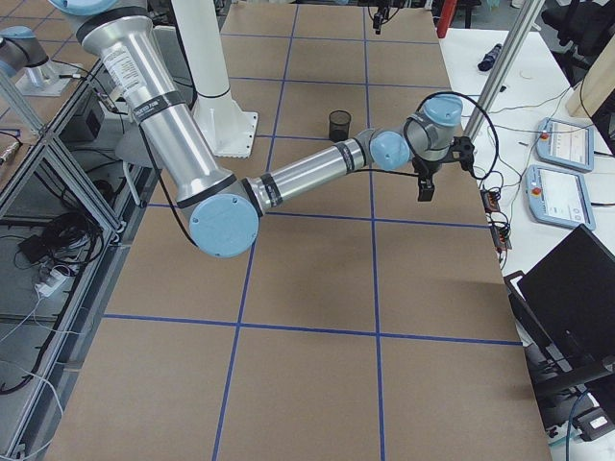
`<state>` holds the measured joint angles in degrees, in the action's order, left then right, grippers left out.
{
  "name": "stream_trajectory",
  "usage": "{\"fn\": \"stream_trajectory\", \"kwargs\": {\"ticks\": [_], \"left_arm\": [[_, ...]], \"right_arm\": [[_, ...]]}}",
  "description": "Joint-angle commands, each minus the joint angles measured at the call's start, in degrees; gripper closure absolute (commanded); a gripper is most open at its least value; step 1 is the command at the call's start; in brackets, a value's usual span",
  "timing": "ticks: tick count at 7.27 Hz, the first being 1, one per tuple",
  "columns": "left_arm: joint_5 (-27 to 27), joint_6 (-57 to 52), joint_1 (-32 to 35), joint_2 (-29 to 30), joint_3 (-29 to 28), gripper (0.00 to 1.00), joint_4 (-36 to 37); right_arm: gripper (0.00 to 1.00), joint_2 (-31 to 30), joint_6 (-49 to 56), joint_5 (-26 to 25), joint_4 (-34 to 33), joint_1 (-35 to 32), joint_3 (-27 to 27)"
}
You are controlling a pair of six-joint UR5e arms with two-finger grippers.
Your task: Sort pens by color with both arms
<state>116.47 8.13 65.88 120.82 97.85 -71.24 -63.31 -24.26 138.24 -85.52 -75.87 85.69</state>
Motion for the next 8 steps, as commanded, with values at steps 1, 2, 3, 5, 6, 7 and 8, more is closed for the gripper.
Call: {"fn": "stream_trajectory", "kwargs": {"ticks": [1,2,3,5,6,7,8], "left_arm": [[3.85,-5.05,7.4,-6.98,-4.5,0.0,-5.62],[3.85,-5.05,8.46,-12.05,-4.69,0.0,-13.32],[3.94,-5.05,9.17,-16.54,-5.13,0.0,-19.32],[4.9,-5.49,12.75,-19.91,-8.44,0.0,-19.02],[10.91,-10.37,16.17,-22.27,-9.43,0.0,-19.03],[17.15,-14.59,19.6,-24.47,-10.66,0.0,-18.76],[18.08,-14.81,21.38,-26.49,-10.67,0.0,-18.85]], "right_arm": [[0.0,-6.11,20.43,-5.99,-8.49,-4.63,-0.35],[0.0,-9.08,21.09,-14.93,-8.52,-4.47,-0.61],[0.0,-9.72,20.05,-17.02,-8.09,-5.95,-2.44],[0.0,-11.65,20.39,-7.26,-7.38,-12.97,-6.56],[0.0,-13.66,20.13,-6.15,-6.95,-13.43,-7.11],[0.0,-15.51,19.87,-6.14,-7.03,-13.95,-7.2],[0.0,-16.66,19.87,-5.97,-7.03,-15.35,-6.68]]}}
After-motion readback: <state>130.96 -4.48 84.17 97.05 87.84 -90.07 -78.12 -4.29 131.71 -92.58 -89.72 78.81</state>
